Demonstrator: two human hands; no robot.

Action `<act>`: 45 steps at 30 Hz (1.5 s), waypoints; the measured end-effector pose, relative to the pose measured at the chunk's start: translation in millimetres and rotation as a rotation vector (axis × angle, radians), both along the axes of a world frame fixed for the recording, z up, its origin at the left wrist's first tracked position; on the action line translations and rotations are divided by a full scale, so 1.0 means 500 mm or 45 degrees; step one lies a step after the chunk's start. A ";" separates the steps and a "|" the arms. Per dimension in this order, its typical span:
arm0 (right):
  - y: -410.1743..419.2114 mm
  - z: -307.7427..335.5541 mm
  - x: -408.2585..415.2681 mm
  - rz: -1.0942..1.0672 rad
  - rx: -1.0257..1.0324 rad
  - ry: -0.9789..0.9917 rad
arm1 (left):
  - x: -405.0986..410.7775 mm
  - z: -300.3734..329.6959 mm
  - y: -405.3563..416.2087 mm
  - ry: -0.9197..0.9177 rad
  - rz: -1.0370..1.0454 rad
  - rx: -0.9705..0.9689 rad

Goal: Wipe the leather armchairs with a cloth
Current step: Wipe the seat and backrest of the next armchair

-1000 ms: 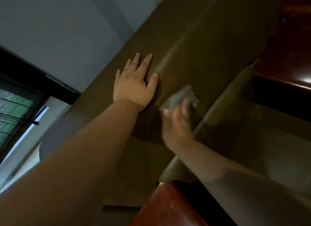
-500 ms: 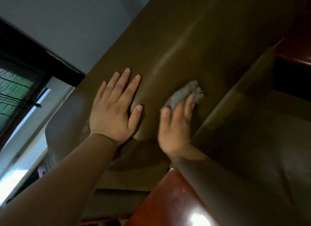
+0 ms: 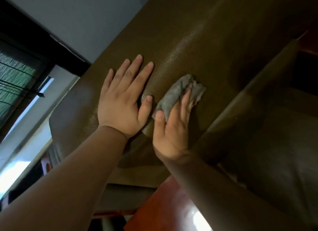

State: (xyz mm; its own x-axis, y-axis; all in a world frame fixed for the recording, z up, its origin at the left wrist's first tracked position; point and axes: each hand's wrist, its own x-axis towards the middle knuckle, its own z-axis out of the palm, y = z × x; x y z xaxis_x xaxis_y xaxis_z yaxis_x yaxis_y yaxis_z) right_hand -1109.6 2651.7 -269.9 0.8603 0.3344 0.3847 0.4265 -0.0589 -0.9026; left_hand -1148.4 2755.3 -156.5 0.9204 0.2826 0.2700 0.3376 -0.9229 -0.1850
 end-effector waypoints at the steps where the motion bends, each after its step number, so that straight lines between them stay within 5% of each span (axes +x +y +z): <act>1: -0.006 -0.032 0.004 -0.018 -0.037 -0.001 | -0.001 0.000 -0.001 -0.006 0.009 -0.003; 7: -0.070 -0.174 0.008 -0.276 -0.224 0.731 | 0.001 0.001 -0.004 -0.007 0.035 -0.008; 10: -0.016 -0.078 -0.069 -0.309 -0.085 0.419 | 0.002 -0.002 0.002 -0.014 0.030 -0.010; 14: -0.019 -0.073 -0.115 0.028 -0.107 0.184 | -0.004 -0.003 0.005 0.018 0.054 -0.042; 17: -0.060 -0.191 -0.055 -0.039 -0.335 0.444 | 0.030 0.024 -0.004 0.166 0.106 -0.125; 20: -0.085 -0.164 -0.084 -0.084 -0.321 0.784 | 0.003 0.064 -0.010 0.427 0.091 -0.270; 26: 0.003 0.029 -0.249 0.088 -0.052 -0.026 | -0.234 0.056 -0.008 0.214 0.139 -0.208; 30: -0.024 -0.172 -0.245 -0.218 -0.190 0.261 | -0.205 0.029 -0.014 0.135 0.151 -0.095; 33: -0.062 -0.190 -0.277 -0.113 -0.269 0.833 | -0.211 0.020 -0.005 0.153 0.144 -0.082; 40: 0.003 -0.069 -0.403 0.054 -0.164 0.152 | -0.219 0.012 0.009 0.097 0.113 -0.027; 42: -0.020 -0.156 -0.394 0.070 -0.239 0.205 | -0.221 0.007 0.009 0.095 0.111 0.004; 45: -0.078 -0.253 -0.389 0.057 -0.356 0.611 | -0.224 0.003 0.008 0.121 0.117 0.020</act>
State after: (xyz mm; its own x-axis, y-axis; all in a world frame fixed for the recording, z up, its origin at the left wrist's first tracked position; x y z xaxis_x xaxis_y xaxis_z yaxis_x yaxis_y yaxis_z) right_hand -1303.8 2612.9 -396.2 0.8998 0.4075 -0.1557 -0.0214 -0.3152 -0.9488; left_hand -1260.4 2759.2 -155.1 0.9126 0.3634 0.1875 0.4008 -0.8857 -0.2342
